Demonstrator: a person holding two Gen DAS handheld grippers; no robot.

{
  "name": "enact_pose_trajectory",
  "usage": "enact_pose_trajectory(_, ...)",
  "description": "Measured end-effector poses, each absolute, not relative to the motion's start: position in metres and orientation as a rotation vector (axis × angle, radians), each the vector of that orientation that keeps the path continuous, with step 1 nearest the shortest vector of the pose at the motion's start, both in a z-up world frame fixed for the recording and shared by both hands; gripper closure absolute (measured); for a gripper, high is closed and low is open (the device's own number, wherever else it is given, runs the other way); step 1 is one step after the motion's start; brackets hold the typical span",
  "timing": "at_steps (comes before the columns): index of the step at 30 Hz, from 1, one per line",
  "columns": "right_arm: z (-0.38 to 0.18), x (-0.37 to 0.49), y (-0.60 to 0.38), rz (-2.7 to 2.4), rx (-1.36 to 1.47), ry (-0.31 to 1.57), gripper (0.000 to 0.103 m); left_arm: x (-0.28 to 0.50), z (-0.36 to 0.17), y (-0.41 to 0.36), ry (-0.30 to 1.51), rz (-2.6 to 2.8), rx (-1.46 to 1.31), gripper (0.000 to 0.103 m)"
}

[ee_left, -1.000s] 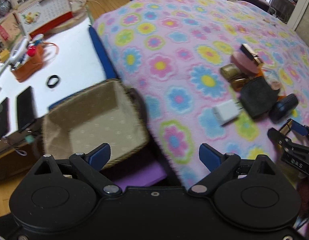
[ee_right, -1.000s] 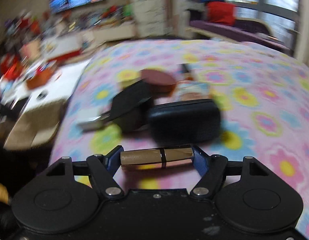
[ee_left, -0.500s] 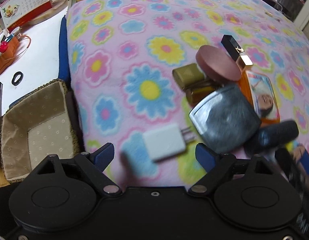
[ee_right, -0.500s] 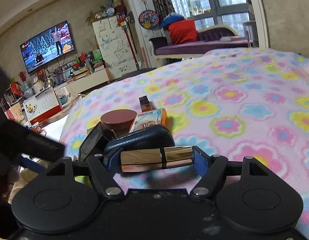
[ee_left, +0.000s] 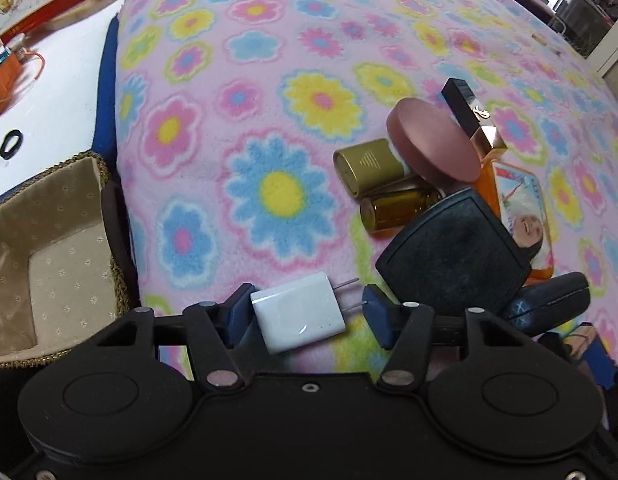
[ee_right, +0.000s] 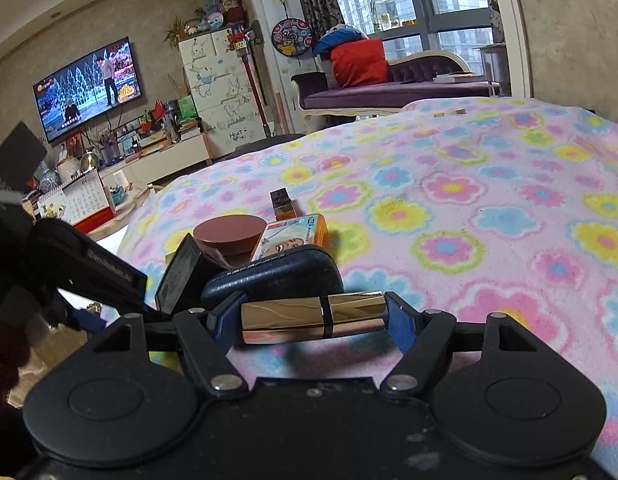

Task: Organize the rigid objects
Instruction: 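Grasp the white charger plug with the left tool while the right tool holds the lipstick, then carry the plug in the left tool and lipstick in the right tool to the basket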

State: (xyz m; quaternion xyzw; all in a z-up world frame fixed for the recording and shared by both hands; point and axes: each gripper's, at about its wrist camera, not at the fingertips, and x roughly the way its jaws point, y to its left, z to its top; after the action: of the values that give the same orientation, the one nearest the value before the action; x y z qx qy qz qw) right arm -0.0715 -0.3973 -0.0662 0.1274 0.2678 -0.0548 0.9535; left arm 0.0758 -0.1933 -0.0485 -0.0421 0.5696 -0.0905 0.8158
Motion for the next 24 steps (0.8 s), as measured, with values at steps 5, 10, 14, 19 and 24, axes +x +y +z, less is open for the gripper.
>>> enact_pose_trajectory(5, -0.069, -0.07, -0.401, -0.104, 0.266, 0.548, 0.03, 0.074, -0.041, -0.189, 1.203, -0.214, -0.04, 0.048)
enact_pose_trajectory(10, -0.074, -0.066, -0.398, -0.107, 0.247, 0.566, 0.03, 0.07, -0.025, -0.166, 1.184, -0.189, 0.014, 0.048)
enact_pose_trajectory(14, -0.078, -0.062, -0.394, -0.124, 0.216, 0.59, 0.03, 0.071, -0.021, -0.132, 1.198, -0.122, 0.022, 0.047)
enact_pose_trajectory(19, -0.077, -0.058, -0.387, -0.149, 0.172, 0.62, 0.03, 0.077, -0.026, -0.084, 1.26, -0.022, 0.036, 0.047)
enact_pose_trajectory(24, -0.075, -0.049, -0.374, -0.2, 0.083, 0.683, 0.03, 0.095, -0.04, -0.045, 1.386, 0.013, 0.028, 0.047)
